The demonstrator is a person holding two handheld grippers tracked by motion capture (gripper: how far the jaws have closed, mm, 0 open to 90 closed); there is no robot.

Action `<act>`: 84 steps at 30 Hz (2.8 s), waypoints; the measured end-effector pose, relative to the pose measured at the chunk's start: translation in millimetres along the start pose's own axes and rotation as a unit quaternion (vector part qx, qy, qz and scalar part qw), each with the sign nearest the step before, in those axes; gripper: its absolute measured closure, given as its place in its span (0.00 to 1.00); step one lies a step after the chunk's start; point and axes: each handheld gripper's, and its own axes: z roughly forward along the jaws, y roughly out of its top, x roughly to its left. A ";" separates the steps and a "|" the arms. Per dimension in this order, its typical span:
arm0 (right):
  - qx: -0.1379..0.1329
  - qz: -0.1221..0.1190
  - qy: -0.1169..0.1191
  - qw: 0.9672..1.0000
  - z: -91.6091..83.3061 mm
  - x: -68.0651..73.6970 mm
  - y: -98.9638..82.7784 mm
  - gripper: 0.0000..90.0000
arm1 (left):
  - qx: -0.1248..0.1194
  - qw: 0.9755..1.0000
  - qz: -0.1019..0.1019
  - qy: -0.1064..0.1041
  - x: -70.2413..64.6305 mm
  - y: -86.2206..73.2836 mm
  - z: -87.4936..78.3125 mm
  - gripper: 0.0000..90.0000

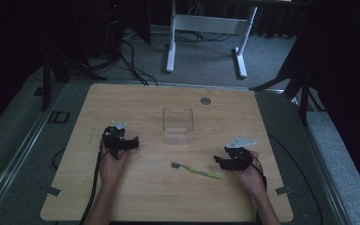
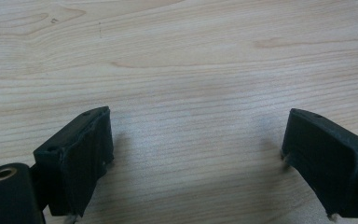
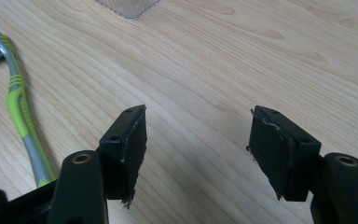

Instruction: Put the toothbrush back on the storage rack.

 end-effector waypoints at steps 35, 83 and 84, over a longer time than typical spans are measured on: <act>0.032 -0.063 0.019 0.997 -12.3 22.7 20.7 0.53 | 0.000 1.000 0.000 0.000 0.0 0.0 0.0 0.10; 0.058 -0.120 0.059 0.989 -2.6 51.2 45.3 0.53 | 0.000 1.000 0.000 0.000 0.0 0.0 0.0 0.10; 0.058 -0.119 0.059 0.989 -2.4 52.0 45.4 0.53 | 0.000 1.000 0.000 0.000 0.0 0.0 0.0 0.10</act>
